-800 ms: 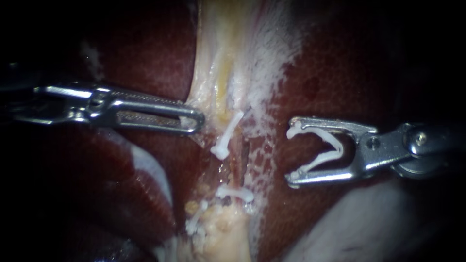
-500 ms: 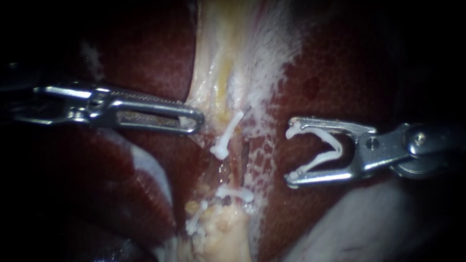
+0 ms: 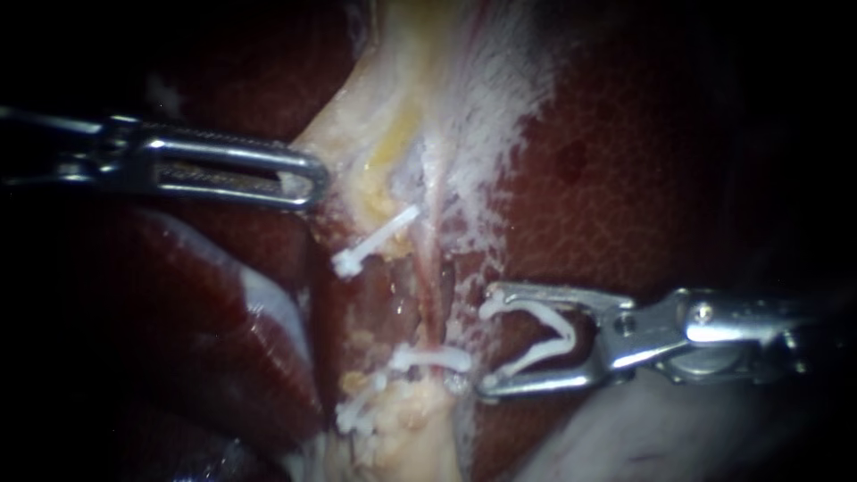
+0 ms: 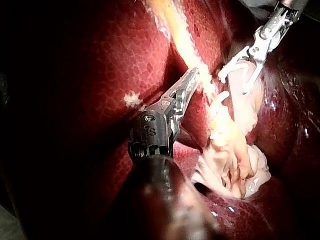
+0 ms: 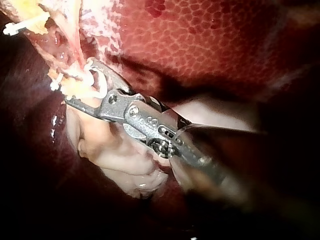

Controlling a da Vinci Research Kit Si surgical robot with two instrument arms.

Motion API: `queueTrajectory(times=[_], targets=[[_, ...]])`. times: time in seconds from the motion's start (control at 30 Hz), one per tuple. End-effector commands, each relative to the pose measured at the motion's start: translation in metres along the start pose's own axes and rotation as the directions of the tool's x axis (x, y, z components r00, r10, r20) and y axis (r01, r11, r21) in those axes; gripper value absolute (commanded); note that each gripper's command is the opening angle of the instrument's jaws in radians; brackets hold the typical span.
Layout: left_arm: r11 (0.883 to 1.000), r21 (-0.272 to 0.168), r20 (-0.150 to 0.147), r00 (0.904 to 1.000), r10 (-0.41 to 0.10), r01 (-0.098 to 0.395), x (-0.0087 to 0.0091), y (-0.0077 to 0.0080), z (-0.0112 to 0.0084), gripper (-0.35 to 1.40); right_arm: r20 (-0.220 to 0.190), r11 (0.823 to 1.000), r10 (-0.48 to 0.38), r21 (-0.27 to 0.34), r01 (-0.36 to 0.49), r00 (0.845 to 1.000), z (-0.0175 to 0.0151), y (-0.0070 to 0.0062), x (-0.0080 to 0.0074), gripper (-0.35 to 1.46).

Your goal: Clipping second clip right tube

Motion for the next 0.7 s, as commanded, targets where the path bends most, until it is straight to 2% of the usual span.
queueTrajectory(times=[0.03, 0.3, 0.5, 0.7], targets=[[1.0, -0.002, 0.006, 1.0, 0.004, -0.004, -0.0004, -0.0004, -0.0003, -0.35, 0.003, 1.0, 0.005, 0.002, -0.005, 1.0, 0.0004, 0.0001, -0.0002, 0.59], [1.0, -0.006, 0.021, 0.9997, 0.009, -0.009, -0.0016, -0.0026, -0.0012, -0.35, 0.006, 1.0, 0.028, 0.008, -0.028, 1.0, 0.0031, 0.001, -0.0012, 0.59], [1.0, -0.007, 0.021, 0.9997, 0.009, -0.009, -0.0016, -0.0029, -0.0013, -0.35, 0.011, 0.999, 0.041, 0.027, -0.041, 0.999, 0.0049, 0.001, -0.0008, 0.59], [1.0, -0.007, 0.021, 0.9997, 0.009, -0.009, -0.0016, -0.0029, -0.0013, -0.35, 0.015, 0.998, 0.052, 0.04, -0.052, 0.999, 0.0065, 0.0002, 0.0, 0.59]])
